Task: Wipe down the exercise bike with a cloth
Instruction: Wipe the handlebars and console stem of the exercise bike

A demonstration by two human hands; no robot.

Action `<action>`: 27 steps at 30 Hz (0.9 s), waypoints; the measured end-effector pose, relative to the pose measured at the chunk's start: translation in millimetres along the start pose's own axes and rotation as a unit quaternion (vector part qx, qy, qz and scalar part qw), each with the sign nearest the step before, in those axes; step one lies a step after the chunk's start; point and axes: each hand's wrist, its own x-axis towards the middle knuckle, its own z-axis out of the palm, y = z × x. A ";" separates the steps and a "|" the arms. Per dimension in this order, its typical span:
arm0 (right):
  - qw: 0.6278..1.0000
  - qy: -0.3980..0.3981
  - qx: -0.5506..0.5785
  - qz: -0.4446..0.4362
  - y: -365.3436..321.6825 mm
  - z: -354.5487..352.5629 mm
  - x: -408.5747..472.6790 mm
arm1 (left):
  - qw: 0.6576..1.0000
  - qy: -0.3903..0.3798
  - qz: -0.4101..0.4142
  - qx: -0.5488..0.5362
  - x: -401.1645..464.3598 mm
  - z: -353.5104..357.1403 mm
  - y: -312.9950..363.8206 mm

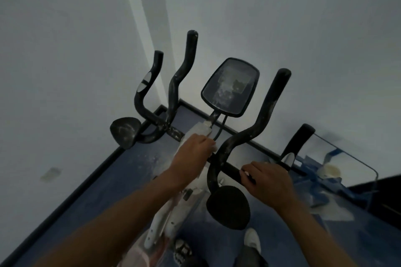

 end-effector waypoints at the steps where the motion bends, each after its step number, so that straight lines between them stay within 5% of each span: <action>1: 1.000 0.002 -0.002 0.010 -0.5 0.9 -0.1 | 1.000 -0.007 0.010 -0.001 -2.7 1.0 -2.4; 14: 0.998 0.010 -0.019 0.054 -2.1 5.7 -2.9 | 0.991 -0.111 0.070 -0.027 -25.8 -8.7 -24.9; 20: 0.998 0.021 -0.019 0.057 -0.4 7.8 -4.1 | 0.978 -0.090 0.152 0.112 -17.0 -14.1 -28.6; 27: 0.998 0.029 -0.026 0.046 0.4 7.9 -3.8 | 0.981 -0.050 0.120 0.145 -23.7 -7.6 -34.1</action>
